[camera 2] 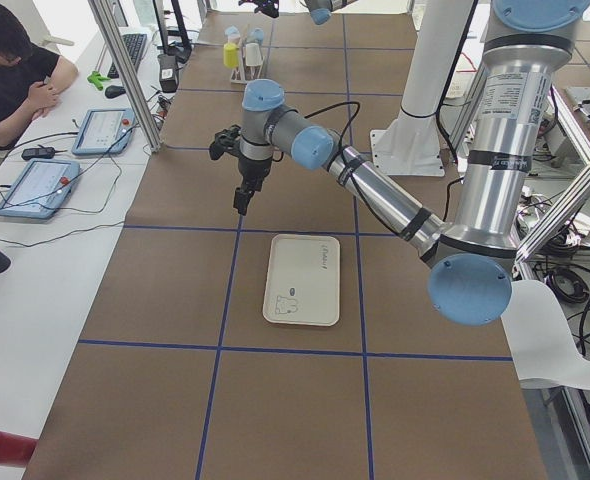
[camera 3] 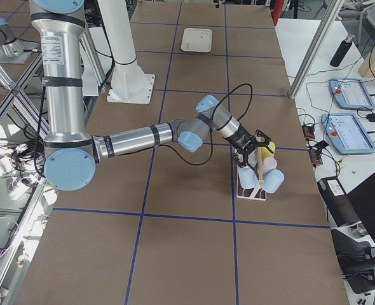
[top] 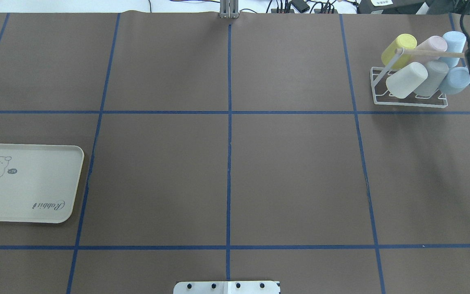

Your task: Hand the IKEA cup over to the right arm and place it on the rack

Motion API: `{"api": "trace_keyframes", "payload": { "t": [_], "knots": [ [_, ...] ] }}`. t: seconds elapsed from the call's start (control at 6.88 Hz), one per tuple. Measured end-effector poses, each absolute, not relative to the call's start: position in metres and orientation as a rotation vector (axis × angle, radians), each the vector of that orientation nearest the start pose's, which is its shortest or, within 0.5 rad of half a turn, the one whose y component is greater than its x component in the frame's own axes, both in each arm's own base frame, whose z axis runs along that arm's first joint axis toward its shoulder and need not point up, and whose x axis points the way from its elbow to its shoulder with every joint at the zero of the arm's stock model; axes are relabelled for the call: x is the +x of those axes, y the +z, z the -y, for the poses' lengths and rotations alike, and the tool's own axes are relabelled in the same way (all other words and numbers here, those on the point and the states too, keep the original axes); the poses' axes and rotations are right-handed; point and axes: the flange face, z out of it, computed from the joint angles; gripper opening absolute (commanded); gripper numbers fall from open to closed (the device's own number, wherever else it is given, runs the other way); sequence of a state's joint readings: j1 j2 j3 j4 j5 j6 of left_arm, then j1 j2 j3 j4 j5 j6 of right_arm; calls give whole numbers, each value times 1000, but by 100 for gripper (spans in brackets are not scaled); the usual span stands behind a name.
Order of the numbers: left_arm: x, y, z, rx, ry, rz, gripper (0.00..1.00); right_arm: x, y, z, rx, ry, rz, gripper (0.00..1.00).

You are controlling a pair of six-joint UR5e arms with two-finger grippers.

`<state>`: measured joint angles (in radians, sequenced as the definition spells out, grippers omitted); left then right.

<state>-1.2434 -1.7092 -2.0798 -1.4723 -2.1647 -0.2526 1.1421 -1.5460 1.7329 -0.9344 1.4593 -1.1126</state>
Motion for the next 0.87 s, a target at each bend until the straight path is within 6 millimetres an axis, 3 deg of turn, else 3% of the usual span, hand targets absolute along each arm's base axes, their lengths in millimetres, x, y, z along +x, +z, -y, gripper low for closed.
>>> {"api": "trace_keyframes", "payload": {
  "t": [0.29, 0.58, 0.73, 0.87],
  "knots": [
    [24, 395, 518, 389, 287, -633, 100, -61, 540, 549, 816, -1129, -64, 99],
    [-64, 459, 528, 376, 302, -560, 100, -35, 568, 536, 746, -879, 197, 99],
    [-104, 493, 523, 347, 262, -545, 100, -25, 577, 531, 654, -707, 334, 99],
    [-132, 530, 507, 302, 207, -545, 100, -15, 582, 528, 535, -533, 466, 99]
  ]
}}
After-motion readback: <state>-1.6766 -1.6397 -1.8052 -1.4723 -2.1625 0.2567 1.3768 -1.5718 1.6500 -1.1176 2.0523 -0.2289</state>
